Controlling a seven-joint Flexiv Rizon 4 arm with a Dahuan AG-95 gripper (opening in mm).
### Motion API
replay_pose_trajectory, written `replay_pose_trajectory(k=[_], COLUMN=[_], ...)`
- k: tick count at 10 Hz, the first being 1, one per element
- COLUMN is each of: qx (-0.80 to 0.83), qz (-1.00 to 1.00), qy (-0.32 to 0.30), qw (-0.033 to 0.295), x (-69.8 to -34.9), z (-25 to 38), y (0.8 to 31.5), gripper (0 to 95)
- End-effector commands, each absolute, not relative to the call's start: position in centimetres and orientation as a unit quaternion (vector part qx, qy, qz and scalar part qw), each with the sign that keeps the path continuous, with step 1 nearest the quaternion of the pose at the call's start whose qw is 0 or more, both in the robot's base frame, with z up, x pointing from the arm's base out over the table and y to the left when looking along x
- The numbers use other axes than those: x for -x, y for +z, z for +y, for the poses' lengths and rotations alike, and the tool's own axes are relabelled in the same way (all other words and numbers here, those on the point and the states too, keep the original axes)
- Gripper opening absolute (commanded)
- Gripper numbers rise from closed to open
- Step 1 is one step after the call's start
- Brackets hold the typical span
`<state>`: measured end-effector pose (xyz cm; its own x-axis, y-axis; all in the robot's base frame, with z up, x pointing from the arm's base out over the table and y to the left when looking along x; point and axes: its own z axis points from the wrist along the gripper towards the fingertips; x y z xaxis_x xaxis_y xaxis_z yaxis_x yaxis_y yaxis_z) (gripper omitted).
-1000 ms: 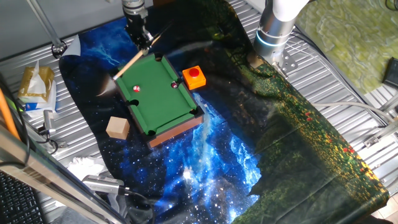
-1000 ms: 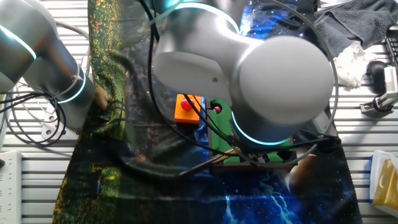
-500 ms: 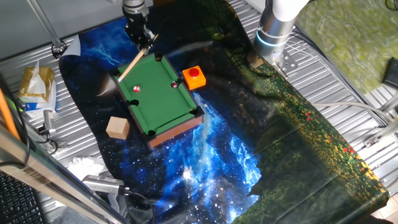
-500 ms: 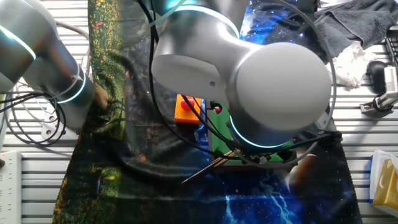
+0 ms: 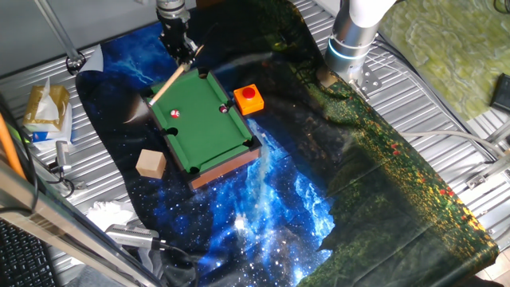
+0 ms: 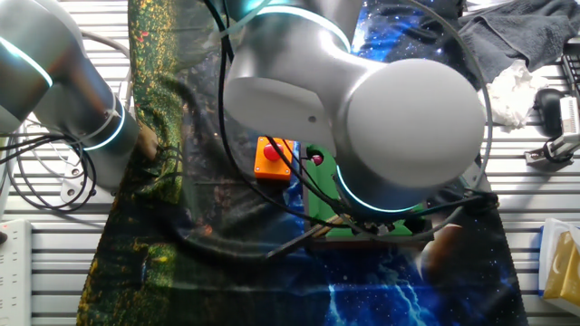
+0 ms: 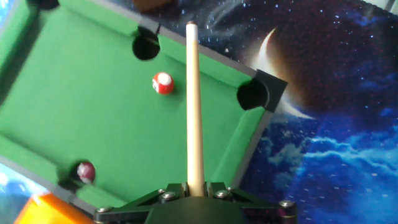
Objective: Hit the pool ball
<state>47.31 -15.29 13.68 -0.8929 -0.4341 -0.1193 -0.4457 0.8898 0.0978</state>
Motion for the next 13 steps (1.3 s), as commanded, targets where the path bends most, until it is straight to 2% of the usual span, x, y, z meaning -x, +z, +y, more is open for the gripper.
replay_pose_trajectory(k=[1,5,8,13], qx=[0.158,0.095,0.054,0.056], qz=[0.982,0.989,0.993,0.994], qy=[0.077,0.076,0.065,0.060], qw=[0.066,0.079,0.077,0.077], x=[-48.7,-50.2,-50.5,-50.5], z=[-9.6,-1.7,3.4,4.9], y=[13.8,12.4,11.2,9.3], gripper=[0.0,0.0,0.0,0.0])
